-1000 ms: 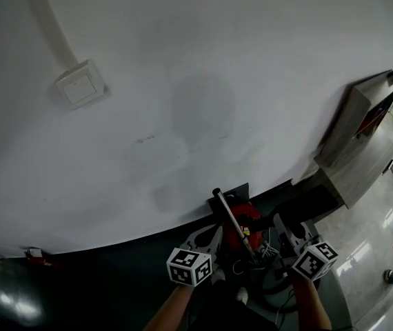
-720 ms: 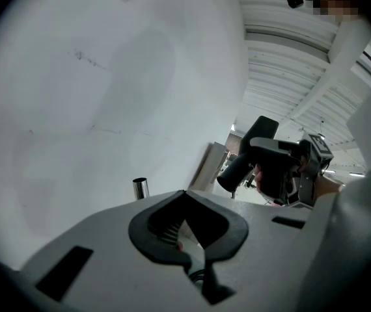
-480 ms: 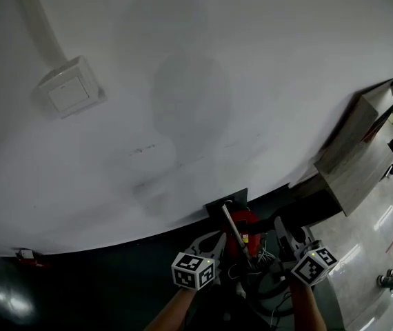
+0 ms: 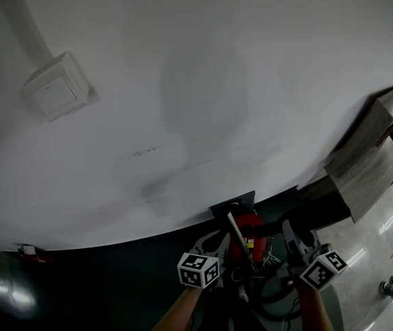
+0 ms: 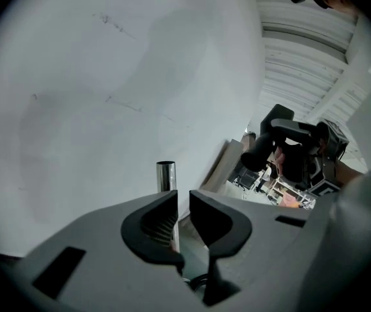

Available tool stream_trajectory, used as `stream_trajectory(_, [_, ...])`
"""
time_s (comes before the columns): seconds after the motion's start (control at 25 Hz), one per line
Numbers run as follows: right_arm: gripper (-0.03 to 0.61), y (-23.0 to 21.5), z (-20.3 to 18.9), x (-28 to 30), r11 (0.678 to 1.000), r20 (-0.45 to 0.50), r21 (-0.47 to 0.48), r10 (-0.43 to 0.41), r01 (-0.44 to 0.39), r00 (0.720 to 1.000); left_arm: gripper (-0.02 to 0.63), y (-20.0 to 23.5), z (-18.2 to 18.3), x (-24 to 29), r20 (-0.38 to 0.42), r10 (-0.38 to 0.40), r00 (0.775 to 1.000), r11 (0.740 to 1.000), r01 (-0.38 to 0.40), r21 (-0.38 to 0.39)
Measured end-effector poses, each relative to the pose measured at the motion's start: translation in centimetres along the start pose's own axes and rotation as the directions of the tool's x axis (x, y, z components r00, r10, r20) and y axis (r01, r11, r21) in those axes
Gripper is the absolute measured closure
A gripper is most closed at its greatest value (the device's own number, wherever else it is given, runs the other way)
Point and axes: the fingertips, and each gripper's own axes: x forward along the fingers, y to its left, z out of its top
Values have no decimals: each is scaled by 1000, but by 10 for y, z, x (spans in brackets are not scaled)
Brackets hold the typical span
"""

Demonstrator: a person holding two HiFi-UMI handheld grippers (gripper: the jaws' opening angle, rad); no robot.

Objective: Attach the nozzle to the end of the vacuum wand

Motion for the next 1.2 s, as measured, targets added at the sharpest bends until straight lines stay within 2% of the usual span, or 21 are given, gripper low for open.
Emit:
stream_trajectory(0.32, [485, -10, -6, 7, 1000, -11, 10, -2, 2, 1000, 456, 23, -25, 37, -33, 16, 999, 999, -17, -40])
stream_trajectory(0.56, [485, -23, -13, 3, 1000, -27, -2, -30, 30, 999, 400, 29, -41, 64, -70, -8, 998, 997, 3, -79])
stream_trajectory(0.76, [485, -25, -16, 3, 999, -38, 24, -40, 41, 998, 394, 34, -47, 77, -86, -16, 996, 995, 8, -95])
stream_trajectory(0.88, [485, -25, -13, 6, 999, -12, 32, -38, 38, 999, 396, 34, -49, 82, -94, -29, 995, 996, 20, -92])
stream_trajectory(1.04, [485, -28, -13, 6, 998, -12, 36, -46, 47, 999, 456, 31, -48, 85, -94, -30, 995, 998, 24, -62])
stream_trajectory(1.2, [485, -29, -11, 5, 998, -9, 37, -51, 51, 999, 460, 31, -48, 86, -100, -24, 995, 999, 19, -51])
